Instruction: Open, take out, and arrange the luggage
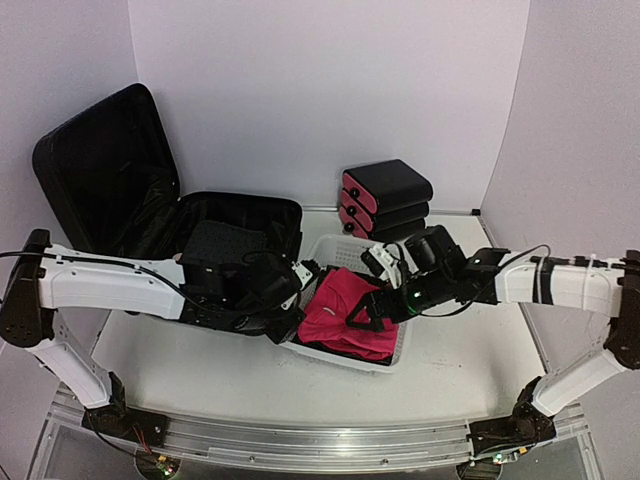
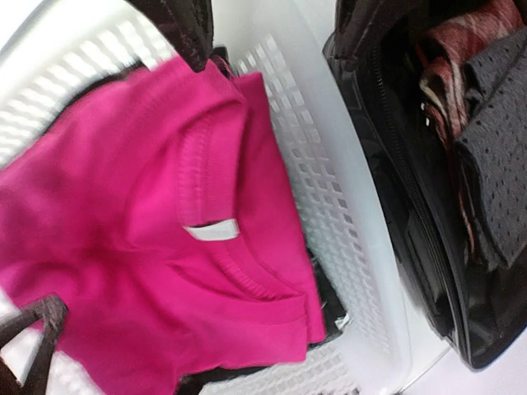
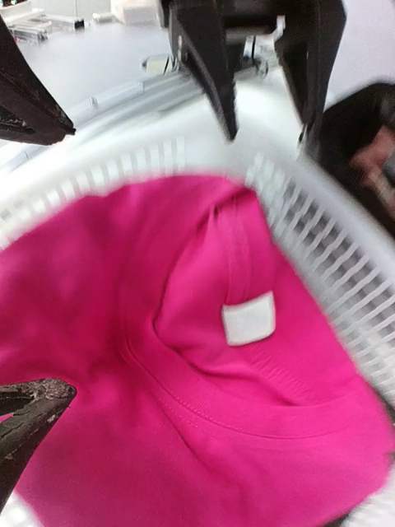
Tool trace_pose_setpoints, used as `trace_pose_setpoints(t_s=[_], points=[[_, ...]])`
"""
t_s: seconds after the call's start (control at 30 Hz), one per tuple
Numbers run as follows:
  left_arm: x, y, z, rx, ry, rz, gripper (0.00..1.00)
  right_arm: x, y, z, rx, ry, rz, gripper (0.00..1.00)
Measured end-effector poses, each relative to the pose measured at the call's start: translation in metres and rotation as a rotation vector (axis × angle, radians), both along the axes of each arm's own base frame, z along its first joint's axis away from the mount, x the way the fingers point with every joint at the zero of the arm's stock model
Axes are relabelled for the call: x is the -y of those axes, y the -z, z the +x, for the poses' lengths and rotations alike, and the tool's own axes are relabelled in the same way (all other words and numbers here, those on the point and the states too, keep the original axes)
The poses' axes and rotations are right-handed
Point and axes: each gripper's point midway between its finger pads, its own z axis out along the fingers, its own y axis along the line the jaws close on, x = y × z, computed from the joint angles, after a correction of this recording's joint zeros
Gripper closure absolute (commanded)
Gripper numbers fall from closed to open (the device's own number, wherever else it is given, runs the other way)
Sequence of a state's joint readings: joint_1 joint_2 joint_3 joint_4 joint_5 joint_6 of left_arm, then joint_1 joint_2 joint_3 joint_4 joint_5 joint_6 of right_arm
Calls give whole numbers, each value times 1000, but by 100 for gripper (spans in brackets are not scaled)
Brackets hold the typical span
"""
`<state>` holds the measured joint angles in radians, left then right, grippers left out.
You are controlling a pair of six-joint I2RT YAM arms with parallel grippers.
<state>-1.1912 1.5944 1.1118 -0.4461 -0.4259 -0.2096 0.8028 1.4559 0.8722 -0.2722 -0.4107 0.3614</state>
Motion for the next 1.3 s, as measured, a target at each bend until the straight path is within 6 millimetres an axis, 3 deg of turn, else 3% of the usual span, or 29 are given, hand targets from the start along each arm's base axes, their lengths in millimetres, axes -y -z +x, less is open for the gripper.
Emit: trace_pose_setpoints(t_s=[0.1,0.2,0.3,0.37,0.4,0.5,0.6,0.7,0.83,0.9,1.03,1.17,1.3], points=[[0,-21,-12,-38,44,-54,41,2,-39,-3,46,-5,58,2],[8,-42,-20,-85,84,-119,56,4,-71,-1,84,28,96,3],[28,-63,-24,-152,111,-213,69,5,-78,3,61,61,89,24],[42,-69,-21,-209,116,-269,74,2,-69,3,5,72,68,49],[49,-69,-18,-238,111,-291,76,-1,-61,3,-29,78,54,56],[62,-48,-5,-321,83,-307,80,-6,-30,4,-135,96,-1,68],[66,-4,2,-408,41,-257,81,-6,2,-2,-245,113,-57,74],[64,34,2,-466,6,-197,83,0,18,-10,-294,122,-87,76],[54,58,-1,-481,-21,-153,82,8,40,-17,-338,134,-134,75],[54,60,1,-464,-32,-156,80,14,52,-19,-350,149,-169,71],[52,60,1,-449,-42,-146,67,11,54,-17,-321,149,-178,60],[54,48,-7,-480,-16,-173,63,10,47,-17,-297,146,-181,48],[59,17,-14,-503,23,-225,59,19,27,-17,-248,154,-178,30]])
